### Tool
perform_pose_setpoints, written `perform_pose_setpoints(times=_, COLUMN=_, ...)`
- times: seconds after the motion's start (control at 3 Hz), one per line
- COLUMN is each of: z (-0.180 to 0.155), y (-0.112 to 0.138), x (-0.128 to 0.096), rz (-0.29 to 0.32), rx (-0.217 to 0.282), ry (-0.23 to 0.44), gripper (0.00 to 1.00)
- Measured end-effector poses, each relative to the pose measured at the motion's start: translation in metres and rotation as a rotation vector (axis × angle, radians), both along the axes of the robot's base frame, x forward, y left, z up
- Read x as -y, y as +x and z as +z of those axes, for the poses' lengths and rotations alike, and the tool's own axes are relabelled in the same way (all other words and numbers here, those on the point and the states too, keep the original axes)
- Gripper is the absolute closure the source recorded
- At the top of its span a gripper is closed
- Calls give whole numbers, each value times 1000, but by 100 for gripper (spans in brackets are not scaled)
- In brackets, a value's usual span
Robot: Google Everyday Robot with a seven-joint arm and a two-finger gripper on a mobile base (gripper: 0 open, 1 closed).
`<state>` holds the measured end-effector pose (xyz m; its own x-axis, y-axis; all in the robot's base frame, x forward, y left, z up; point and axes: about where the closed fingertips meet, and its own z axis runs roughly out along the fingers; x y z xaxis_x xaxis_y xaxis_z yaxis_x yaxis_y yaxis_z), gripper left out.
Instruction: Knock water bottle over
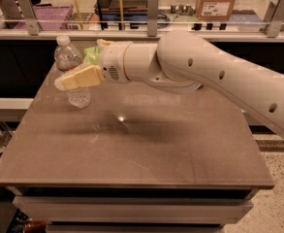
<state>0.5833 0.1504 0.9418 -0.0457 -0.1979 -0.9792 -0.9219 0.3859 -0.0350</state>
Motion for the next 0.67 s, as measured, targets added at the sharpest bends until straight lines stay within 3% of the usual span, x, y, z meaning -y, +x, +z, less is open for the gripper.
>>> perform_pose_setpoints(times=0.67, z=-10, y=-14, x=-29, rz=5, rx=-25, ry=27, gripper=0)
